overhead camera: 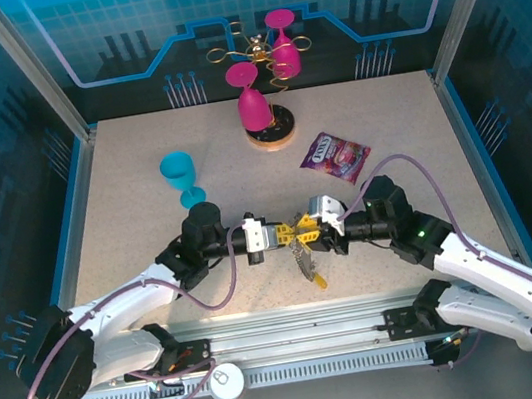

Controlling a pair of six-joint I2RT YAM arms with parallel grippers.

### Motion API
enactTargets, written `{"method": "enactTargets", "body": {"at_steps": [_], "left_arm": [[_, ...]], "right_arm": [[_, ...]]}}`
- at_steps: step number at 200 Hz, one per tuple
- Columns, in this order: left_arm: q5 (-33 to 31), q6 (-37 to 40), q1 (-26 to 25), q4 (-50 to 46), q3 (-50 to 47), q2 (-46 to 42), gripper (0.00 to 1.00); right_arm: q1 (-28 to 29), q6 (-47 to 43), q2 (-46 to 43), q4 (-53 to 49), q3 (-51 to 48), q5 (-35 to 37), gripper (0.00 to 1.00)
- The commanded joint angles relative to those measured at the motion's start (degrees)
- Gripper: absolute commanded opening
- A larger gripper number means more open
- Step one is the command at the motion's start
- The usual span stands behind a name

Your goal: Put the keys on the keyring

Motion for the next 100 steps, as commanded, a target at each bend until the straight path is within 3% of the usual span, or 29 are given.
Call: {"method": "enactTargets", "body": {"at_steps": [1,79,100], "left_arm": [[2.8,-0.6,0.5,2.9,-0.5,0.2,0.0],[6.9,-2.1,0.5,1.8,0.5,0.8,0.0],[7.6,-2.9,0.5,1.7,1.0,1.2,0.0]], "right_arm": [[1.0,-1.7,0.5,1.7,0.5,-0.5,0.24],[2.6,-4.8,3.2,2.2,1.8,-0.4,0.2],[3.1,-6.9,4.3,0.8,2.8,-1.2,0.13]]}}
